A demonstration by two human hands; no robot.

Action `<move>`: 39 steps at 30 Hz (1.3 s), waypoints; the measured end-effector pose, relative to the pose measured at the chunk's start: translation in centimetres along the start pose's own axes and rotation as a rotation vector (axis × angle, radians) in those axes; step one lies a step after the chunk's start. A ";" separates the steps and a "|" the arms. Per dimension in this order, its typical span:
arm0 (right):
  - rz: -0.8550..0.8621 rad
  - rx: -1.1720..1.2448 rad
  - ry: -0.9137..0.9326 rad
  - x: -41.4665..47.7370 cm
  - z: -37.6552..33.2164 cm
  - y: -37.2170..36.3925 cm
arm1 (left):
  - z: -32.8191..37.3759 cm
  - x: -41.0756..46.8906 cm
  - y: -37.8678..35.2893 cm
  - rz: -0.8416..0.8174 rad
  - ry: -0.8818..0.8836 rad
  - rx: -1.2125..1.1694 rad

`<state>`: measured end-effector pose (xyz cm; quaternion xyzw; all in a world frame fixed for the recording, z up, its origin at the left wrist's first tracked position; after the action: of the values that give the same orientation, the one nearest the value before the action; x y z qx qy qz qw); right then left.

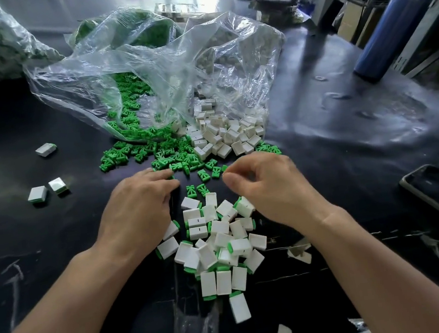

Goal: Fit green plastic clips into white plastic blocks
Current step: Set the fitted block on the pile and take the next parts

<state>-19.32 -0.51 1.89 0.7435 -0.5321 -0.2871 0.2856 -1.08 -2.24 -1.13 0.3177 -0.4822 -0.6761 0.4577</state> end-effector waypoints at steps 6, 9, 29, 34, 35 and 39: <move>0.171 -0.248 -0.202 2.7 3.3 1.0 | 0.1 -0.3 -0.1 0.008 0.051 -0.062; 0.122 -0.303 -0.259 3.4 3.9 0.9 | 0.0 -0.2 -0.2 0.006 0.092 -0.067; 0.210 -0.298 -0.179 3.5 4.1 0.3 | 0.2 -0.7 0.8 0.077 0.146 -0.146; 0.276 -0.068 -0.071 2.7 3.2 0.8 | 0.5 -0.8 1.6 0.085 0.173 -0.586; 0.264 -0.001 -0.050 2.5 2.9 0.7 | 0.7 -0.8 1.8 0.055 0.157 -0.744; 0.188 0.196 0.047 1.6 1.5 -0.1 | 2.3 -1.4 2.5 -0.014 0.027 -1.145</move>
<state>-19.97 -2.22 0.62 0.7212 -0.6182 -0.1879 0.2495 -1.75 -0.41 1.99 0.0306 -0.0310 -0.8283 0.5585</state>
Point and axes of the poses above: each hand's wrist, its own x-axis towards the middle knuckle, its own y-axis out of the back of the hand, z = x × y, the point moved 1 cm from there along x, towards the middle knuckle, and after that the axes turned 15 degrees about -z, right-handed, at the moved point
